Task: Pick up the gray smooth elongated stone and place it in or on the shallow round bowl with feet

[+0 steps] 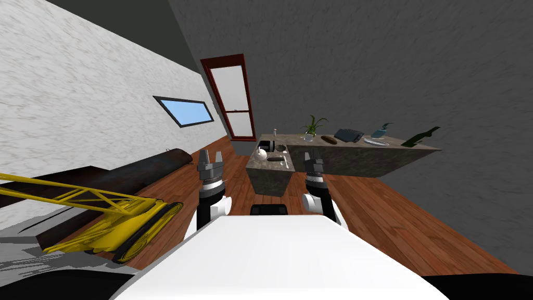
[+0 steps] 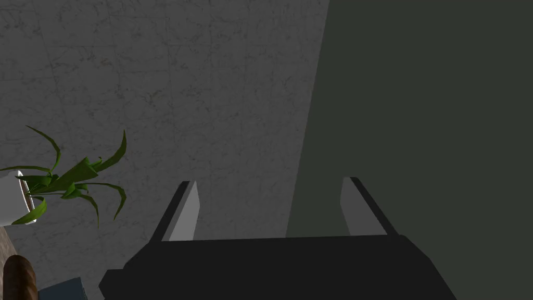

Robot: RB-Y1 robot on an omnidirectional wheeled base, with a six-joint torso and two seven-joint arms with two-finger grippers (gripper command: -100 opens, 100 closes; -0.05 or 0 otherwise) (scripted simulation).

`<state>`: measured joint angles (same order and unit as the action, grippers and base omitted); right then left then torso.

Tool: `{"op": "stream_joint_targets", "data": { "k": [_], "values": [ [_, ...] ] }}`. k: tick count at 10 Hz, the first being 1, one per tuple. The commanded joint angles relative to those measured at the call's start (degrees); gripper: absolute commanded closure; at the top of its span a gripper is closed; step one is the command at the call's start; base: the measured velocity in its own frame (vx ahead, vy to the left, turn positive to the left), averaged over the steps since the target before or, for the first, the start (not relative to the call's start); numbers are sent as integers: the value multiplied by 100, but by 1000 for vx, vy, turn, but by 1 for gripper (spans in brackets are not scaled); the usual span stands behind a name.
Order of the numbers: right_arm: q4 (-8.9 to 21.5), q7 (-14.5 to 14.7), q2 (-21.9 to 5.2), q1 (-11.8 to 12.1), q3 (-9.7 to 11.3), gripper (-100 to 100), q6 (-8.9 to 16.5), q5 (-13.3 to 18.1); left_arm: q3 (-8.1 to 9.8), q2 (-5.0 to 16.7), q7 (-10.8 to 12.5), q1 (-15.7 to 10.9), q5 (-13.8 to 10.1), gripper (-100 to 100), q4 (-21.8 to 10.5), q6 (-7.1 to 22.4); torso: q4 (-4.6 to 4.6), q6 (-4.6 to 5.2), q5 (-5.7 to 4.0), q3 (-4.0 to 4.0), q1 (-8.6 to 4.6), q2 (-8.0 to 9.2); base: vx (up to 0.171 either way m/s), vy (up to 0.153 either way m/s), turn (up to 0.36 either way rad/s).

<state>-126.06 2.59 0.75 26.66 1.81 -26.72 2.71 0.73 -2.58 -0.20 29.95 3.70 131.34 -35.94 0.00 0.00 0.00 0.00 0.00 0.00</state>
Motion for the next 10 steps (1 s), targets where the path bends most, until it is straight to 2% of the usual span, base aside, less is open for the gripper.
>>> {"op": "stream_joint_targets", "data": {
  "k": [1, 4, 5, 7, 8, 10],
  "values": [
    [69, 56, -240, -2, 36, -100, 8, 71, 0, 0, 0, 0, 0, 0, 0, 0, 0, 0, 0, 0, 0, 0, -43, 71, -31],
    [338, 257, -747, -1, 183, -100, 22, 347, -2, -2, 0, -1, 0, 0, 0, 0, 9, 0, 15, 24, 68, 42, -116, 186, -53],
    [338, 257, -819, -1, 183, -100, 22, 347, -2, -2, 0, -2, 0, 0, 0, 0, 11, 0, 17, 29, 80, 51, -99, 156, -17],
    [616, 439, -1193, 1, 323, -100, 24, 625, -2, -2, 0, -1, 0, 0, 0, 0, 9, 0, 14, 24, 63, 41, -104, 196, -32],
    [616, 439, -1254, 1, 323, -100, 24, 625, -2, -2, 0, -1, 0, 0, 0, 0, 9, -1, 18, 23, 85, 40, -73, 195, -29],
    [963, 640, -1646, -2, 475, -100, 17, 960, -2, -2, 0, -1, 0, 0, 0, 0, 6, -1, 17, 14, 76, 23, -74, 213, -20]
  ]
}}
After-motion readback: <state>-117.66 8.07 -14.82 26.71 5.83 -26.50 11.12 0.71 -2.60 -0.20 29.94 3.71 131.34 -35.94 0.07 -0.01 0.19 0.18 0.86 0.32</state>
